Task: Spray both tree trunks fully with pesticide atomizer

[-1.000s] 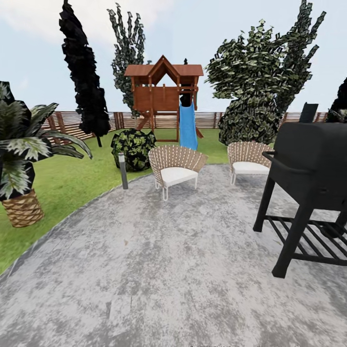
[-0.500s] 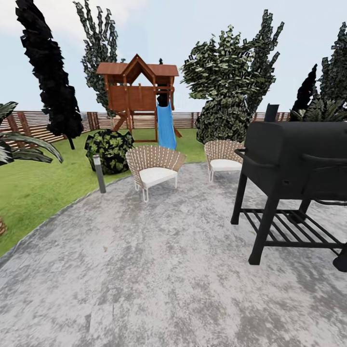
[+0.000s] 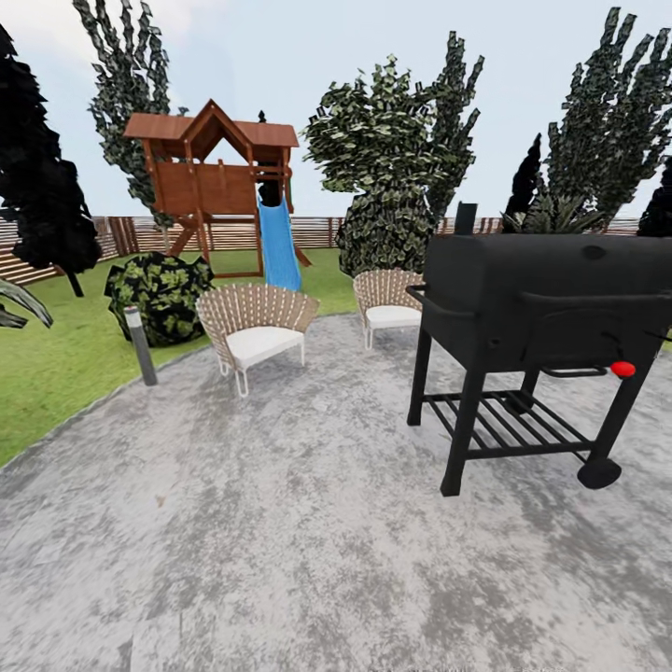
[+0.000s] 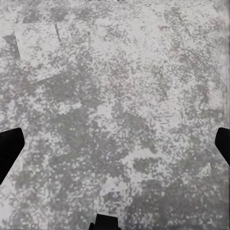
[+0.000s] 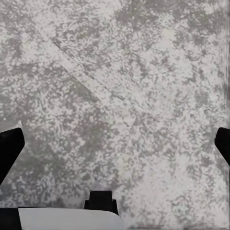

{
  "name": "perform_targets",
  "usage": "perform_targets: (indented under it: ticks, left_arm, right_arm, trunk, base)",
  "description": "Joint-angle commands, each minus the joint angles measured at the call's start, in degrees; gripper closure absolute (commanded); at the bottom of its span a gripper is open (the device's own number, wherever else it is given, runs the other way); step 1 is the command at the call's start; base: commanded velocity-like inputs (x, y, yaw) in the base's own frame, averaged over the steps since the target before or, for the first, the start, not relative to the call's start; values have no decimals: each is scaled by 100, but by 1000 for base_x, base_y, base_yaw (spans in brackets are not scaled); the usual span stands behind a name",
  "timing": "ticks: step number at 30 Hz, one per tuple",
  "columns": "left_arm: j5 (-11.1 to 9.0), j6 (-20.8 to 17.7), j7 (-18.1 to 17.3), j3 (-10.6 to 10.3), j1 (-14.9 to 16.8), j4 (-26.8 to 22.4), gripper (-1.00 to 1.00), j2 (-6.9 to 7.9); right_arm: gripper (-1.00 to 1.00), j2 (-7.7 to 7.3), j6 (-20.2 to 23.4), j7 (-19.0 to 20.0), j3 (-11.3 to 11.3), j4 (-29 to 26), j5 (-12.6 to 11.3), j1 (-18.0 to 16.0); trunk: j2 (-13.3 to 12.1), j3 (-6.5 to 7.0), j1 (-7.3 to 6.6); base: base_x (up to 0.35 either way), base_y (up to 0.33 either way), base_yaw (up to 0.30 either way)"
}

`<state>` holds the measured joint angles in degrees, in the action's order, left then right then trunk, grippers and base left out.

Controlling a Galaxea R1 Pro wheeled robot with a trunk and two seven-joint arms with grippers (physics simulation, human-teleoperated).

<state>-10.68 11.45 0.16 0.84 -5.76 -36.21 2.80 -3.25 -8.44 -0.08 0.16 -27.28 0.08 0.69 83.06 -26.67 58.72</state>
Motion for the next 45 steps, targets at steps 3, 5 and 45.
perform_targets:
  ticks: [3, 5, 45]
  left_arm:
    - [-39, 7, 2, -5, -4, -8, -100, 1]
    - [-39, 7, 2, -5, -4, -9, -100, 1]
    - [-39, 7, 2, -5, -4, -9, -100, 1]
  right_arm:
    - [-100, 0, -9, -1, 2, -5, 1, 1]
    - [-100, 0, -9, -1, 2, -5, 1, 0]
    - [-100, 0, -4, -1, 7, 4, 2, 1]
  trunk:
    - [2, -4, 0]
    - [2, -4, 0]
    - [2, -4, 0]
  base:
    - [0, 0, -300]
    - [0, 0, -300]
    - [63, 0, -238]
